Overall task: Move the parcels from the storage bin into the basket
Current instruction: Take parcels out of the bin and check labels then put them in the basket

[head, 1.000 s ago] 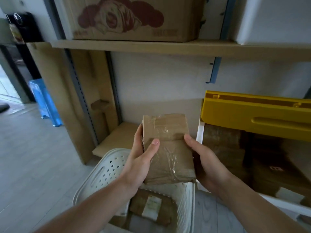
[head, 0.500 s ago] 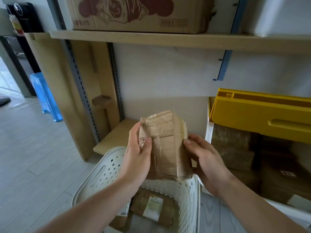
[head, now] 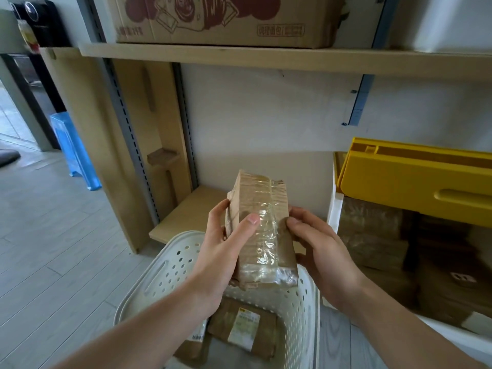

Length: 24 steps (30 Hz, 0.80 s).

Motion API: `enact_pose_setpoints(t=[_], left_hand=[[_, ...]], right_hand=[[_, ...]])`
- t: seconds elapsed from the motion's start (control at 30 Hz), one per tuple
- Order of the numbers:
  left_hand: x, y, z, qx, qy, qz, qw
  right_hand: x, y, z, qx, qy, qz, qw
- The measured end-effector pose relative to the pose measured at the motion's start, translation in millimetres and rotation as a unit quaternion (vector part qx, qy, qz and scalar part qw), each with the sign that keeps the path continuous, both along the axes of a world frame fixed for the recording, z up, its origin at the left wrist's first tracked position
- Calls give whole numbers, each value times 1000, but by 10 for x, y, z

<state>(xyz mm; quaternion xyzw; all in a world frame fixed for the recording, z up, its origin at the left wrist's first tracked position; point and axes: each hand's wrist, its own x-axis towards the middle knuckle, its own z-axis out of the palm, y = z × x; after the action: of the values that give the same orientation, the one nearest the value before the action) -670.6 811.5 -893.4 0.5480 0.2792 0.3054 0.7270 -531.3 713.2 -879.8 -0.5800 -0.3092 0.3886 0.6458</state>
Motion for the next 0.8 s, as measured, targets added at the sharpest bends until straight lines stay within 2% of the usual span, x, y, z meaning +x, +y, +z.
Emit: enact_pose_setpoints(t=[0.2,0.4,0.53,0.63,0.8], left_hand=[[15,-1,-36,2,-36,-11,999],[-12,-29,-6,-97,-83,-34,991],[-6,-47,3,-114,-115,-55,985],[-4,-14,5,-98,-88,-54,990],[65,74,-28,-3,-42,26,999]], right_hand=[[-103,37,-9,9,12,-18,1000],[-65,79,12,3,-16,-110,994],[-21,33,-18,-35,40,-34,998],[9,-3,-50,-34,48,-12,998],[73,-46,-6,1,-19,-68,997]])
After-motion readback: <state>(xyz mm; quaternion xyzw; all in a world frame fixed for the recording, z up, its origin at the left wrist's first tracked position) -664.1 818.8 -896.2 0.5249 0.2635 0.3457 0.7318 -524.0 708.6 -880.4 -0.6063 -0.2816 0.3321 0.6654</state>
